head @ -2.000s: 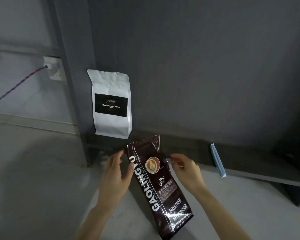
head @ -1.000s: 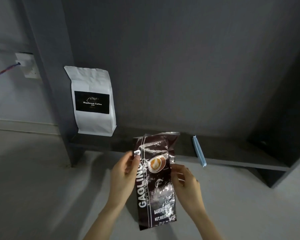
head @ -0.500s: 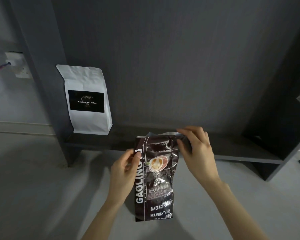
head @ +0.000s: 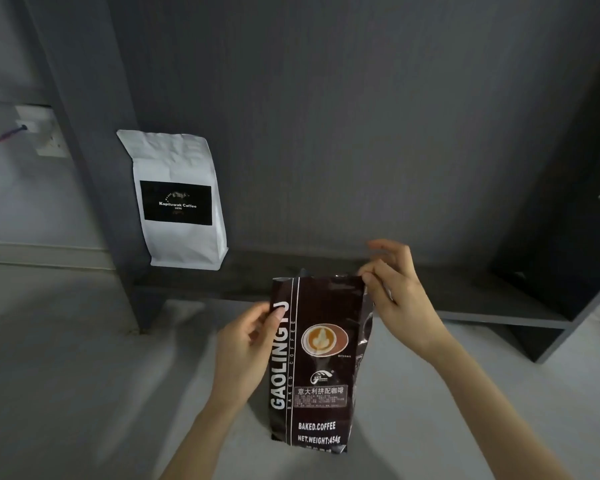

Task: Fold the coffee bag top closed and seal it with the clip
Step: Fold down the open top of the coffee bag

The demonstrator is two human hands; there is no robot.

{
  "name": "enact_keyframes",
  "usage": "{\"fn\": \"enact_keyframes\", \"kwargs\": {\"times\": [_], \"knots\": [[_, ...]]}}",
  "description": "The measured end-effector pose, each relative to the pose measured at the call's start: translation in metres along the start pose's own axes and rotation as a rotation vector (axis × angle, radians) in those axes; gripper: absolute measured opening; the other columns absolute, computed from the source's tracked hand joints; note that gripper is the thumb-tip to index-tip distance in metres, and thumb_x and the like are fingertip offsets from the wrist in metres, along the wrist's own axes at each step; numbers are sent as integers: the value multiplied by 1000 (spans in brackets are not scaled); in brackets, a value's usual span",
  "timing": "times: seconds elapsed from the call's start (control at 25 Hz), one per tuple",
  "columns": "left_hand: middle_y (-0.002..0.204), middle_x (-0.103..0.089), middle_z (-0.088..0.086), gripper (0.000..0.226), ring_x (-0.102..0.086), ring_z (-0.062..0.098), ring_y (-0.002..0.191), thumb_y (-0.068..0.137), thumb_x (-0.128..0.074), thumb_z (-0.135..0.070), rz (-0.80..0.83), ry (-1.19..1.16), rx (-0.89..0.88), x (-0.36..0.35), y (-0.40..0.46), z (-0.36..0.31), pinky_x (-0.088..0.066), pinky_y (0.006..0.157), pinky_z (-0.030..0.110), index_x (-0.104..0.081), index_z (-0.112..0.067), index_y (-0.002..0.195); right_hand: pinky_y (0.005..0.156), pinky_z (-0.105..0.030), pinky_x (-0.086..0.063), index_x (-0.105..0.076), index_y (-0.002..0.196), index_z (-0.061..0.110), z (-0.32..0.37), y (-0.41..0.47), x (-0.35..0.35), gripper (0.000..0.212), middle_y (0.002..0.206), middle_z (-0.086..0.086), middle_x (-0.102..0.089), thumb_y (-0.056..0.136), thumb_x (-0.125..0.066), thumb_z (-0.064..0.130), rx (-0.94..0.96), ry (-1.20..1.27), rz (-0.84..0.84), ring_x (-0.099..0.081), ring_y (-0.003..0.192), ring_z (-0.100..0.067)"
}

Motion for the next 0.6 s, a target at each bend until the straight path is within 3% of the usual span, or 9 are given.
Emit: {"fn": "enact_keyframes", "kwargs": {"times": [0.08,0.2,0.28,0.36,0.44,0.6], "knots": [[68,-66,-36,16,-65,-5,69,82,-56,-25,16,-21,7,-2,0,-1,-49,60,8,-59,-37,73,87,0,-33,-58,83,5,-5,-2,1,17,121,3,-32,90,-43,8,-57,57,2,-42,102,15],[84,-70,-22,10,-67,1,74,75,-53,-39,29,-66,16,-4,-2,-1,-53,67,15,-62,-36,77,92,-19,-41,-54,93,22,-11,-11,-1,13,123,8,-32,90,-44,14,-175,179,-34,-40,103,18],[89,-70,-15,14,-68,4,76,73,-52,-42,31,-85,16,-5,-2,1,-53,70,22,-63,-35,79,93,-28,-42,-45,110,31,-15,-20,-3,26,127,6,-30,86,-51,23,-268,299,-55,-43,104,12],[89,-70,-12,14,-68,7,77,73,-52,-42,30,-100,19,-5,-3,1,-53,71,26,-63,-35,79,95,-30,-40,-32,128,30,-21,-33,-10,59,129,4,-29,75,-58,36,-384,390,-70,-40,110,-1],[88,-71,-10,14,-68,10,77,73,-52,-41,16,-103,16,-5,-3,1,-52,72,28,-64,-35,78,95,-30,-39,-23,136,25,-26,-45,-20,76,125,3,-32,73,-65,30,-463,407,-84,-41,111,-10],[77,-73,-15,11,-68,10,76,74,-53,-40,30,-102,17,-6,-3,0,-52,69,26,-64,-42,74,91,-32,-45,-34,131,18,-32,-59,-26,61,118,-1,-50,78,-64,15,-518,431,-201,-50,104,-14]]}}
Point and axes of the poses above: each hand's wrist, its own y-axis towards the middle knuckle, its own x-axis out of the back of the hand, z = x × y, the point moved 8 cm from there along y, towards the middle knuckle
